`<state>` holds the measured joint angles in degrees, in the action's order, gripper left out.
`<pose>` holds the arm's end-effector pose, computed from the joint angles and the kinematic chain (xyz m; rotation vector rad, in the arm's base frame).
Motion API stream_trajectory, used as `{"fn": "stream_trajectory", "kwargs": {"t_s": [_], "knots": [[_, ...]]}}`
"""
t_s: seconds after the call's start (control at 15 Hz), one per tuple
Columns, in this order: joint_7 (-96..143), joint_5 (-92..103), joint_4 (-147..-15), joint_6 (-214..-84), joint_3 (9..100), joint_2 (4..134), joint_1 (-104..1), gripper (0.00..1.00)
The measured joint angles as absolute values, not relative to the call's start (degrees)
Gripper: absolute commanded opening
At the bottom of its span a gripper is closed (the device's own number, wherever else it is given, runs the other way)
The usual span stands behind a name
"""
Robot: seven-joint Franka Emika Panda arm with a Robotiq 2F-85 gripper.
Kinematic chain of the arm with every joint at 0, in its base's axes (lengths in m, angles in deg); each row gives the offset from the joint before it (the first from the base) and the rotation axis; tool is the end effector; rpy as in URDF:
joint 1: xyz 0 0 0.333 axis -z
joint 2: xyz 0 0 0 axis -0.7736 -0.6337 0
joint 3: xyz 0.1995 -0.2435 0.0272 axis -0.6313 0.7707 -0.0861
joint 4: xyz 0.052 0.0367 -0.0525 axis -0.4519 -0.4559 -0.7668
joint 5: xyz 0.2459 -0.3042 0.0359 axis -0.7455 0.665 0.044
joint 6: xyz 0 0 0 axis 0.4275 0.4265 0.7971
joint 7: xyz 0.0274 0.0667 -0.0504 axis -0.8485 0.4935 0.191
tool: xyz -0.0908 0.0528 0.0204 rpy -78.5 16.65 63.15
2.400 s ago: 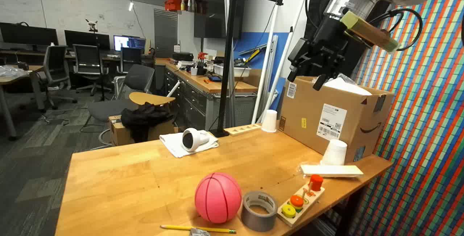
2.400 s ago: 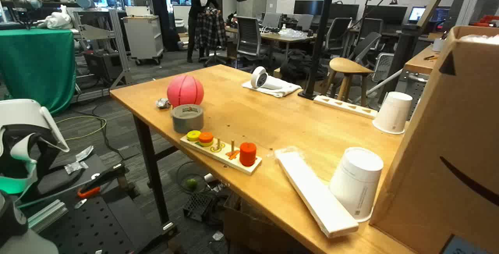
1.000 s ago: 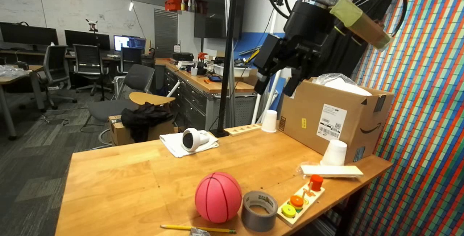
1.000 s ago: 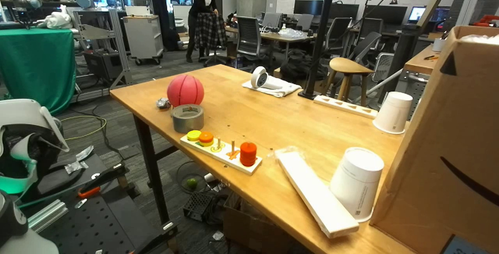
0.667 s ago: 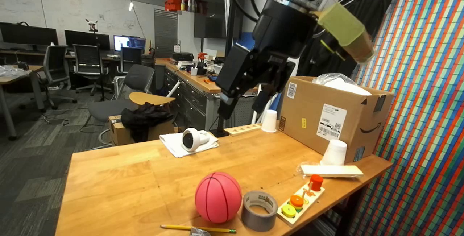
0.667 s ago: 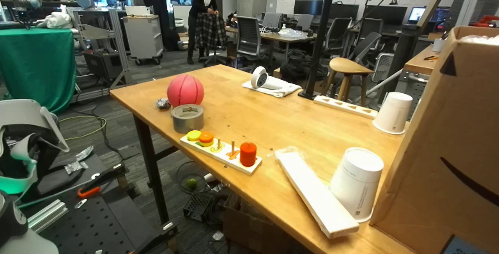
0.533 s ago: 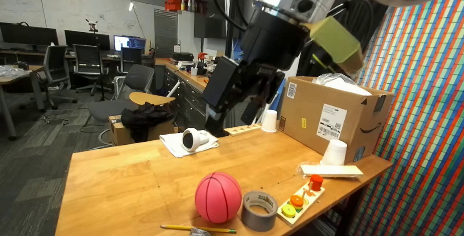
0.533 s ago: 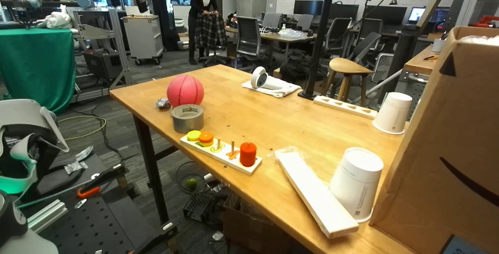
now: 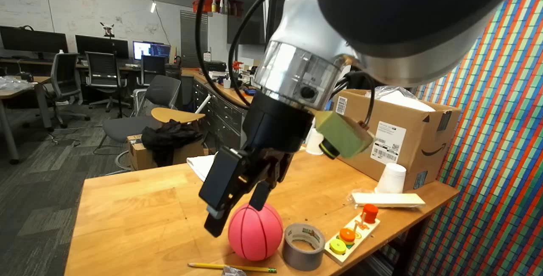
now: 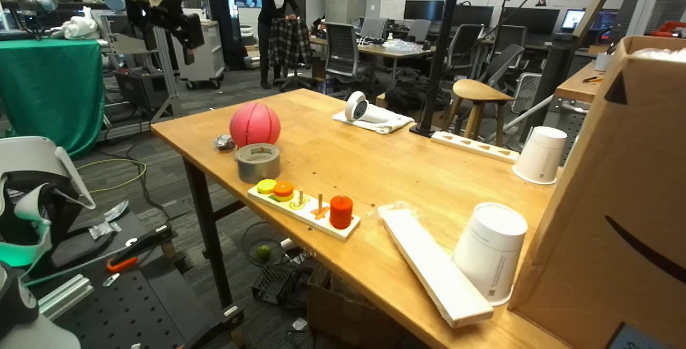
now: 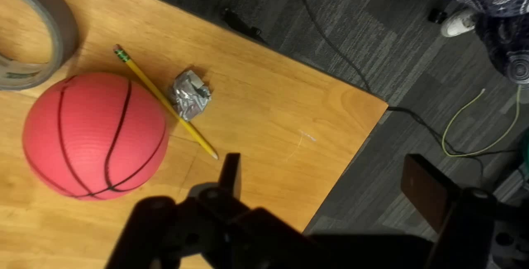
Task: Push the ball to the right side of the table
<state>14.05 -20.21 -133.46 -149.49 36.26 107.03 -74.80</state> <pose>0.3384 0.2737 0.4253 -2.7824 -0.6855 -0.2003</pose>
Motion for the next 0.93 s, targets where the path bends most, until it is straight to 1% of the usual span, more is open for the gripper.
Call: {"fn": "stream_trajectory", "kwargs": {"t_s": [0.47, 0.93], "knots": [[-0.4, -31.7, -132.7, -154.3, 36.6, 95.2, -76.8, 1.0], [-10.3, -32.9, -126.7, -154.6, 36.3, 85.0, -74.6, 1.0]]}}
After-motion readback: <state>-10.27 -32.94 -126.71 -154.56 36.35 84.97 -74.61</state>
